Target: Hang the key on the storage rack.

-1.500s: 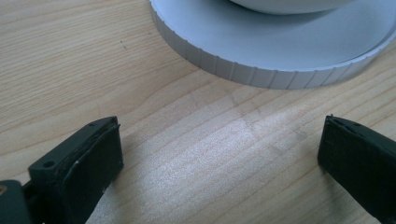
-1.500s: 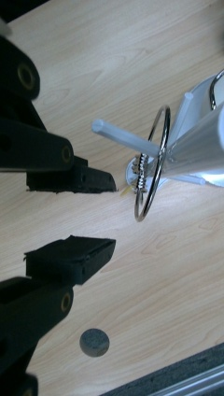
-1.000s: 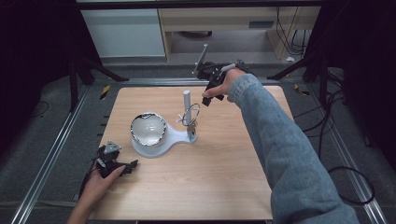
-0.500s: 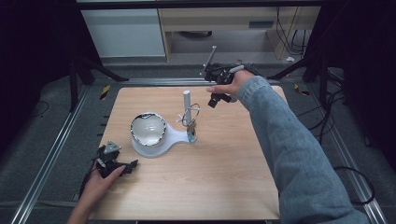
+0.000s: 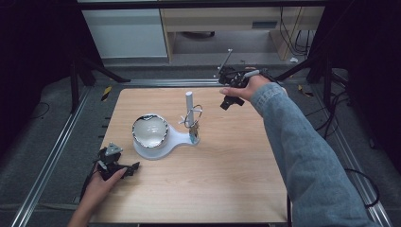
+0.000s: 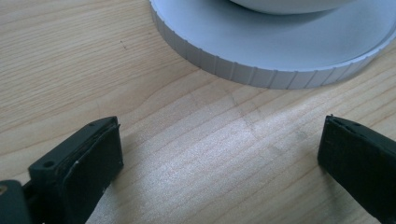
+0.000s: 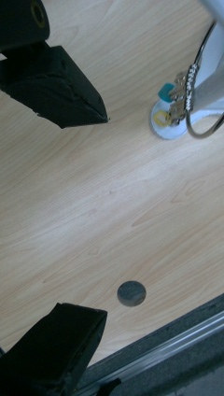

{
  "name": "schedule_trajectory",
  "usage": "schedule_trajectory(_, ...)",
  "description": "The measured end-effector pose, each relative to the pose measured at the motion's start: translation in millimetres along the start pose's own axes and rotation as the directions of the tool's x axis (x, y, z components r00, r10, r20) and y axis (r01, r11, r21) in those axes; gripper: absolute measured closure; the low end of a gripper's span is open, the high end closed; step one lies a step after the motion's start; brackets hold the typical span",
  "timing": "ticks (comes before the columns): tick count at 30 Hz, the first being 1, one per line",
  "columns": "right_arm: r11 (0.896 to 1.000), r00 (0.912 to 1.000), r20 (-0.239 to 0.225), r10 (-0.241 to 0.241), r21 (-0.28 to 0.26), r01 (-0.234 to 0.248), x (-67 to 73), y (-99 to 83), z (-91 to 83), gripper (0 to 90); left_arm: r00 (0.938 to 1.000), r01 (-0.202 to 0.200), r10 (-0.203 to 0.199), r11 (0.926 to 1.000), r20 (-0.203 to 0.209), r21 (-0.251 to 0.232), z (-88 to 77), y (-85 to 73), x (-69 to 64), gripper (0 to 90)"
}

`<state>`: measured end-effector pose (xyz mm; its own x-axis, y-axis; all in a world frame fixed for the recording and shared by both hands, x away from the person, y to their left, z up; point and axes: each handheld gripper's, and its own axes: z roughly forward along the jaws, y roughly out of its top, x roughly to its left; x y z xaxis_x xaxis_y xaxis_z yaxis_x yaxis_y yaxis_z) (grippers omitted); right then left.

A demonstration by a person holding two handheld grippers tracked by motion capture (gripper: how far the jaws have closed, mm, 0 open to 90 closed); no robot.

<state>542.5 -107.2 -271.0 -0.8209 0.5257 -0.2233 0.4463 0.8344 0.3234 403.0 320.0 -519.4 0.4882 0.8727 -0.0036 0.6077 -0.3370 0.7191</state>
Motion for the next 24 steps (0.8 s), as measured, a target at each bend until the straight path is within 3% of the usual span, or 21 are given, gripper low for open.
schedule_trajectory(1,0.999,0.9989,0.021,0.043,-0.016,-0.042,-1.9,-6.7,-0.5,7.8,1.0000,0.000,0.000,1.0000,0.000,0.000,0.0,0.0,0.0,0.0)
schedule_trajectory(3,0.997,0.9975,0.024,0.067,-0.028,-0.066,-3.9,-12.3,0.0,8.7,1.0000,0.000,0.000,1.0000,0.000,0.000,0.1,0.0,0.0,0.0)
schedule_trajectory(12,0.988,0.9877,0.079,0.135,-0.080,-0.129,-5.3,-46.6,5.8,12.3,1.0000,0.000,0.000,1.0000,0.000,0.000,0.1,0.0,0.0,0.0)
schedule_trajectory(14,0.986,0.9851,0.091,0.146,-0.098,-0.137,-0.4,-62.1,10.0,14.5,1.0000,0.000,0.000,1.0000,0.000,-0.002,0.1,-0.1,0.0,0.0)
schedule_trajectory(16,0.985,0.9847,0.094,0.147,-0.104,-0.137,0.9,-66.3,11.4,15.0,1.0000,0.000,0.000,1.0000,0.001,-0.003,0.2,-0.1,0.0,0.0)
schedule_trajectory(17,0.983,0.9830,0.100,0.154,-0.114,-0.143,4.5,-78.9,16.0,16.4,1.0000,0.002,-0.002,1.0000,0.001,-0.003,0.2,-0.2,-0.1,0.0)
schedule_trajectory(19,0.983,0.9824,0.104,0.155,-0.117,-0.143,5.7,-83.0,17.7,16.6,1.0000,0.002,-0.002,1.0000,0.001,-0.004,0.2,-0.2,-0.1,0.0)
schedule_trajectory(20,0.983,0.9811,0.113,0.158,-0.118,-0.144,9.6,-94.7,22.5,17.5,1.0000,-0.001,0.001,1.0000,0.001,-0.001,0.0,-0.2,0.1,0.0)
schedule_trajectory(24,0.983,0.9793,0.127,0.158,-0.119,-0.143,13.5,-108.0,28.5,18.4,1.0000,0.000,0.000,1.0000,0.001,-0.002,0.1,-0.2,0.0,0.0)
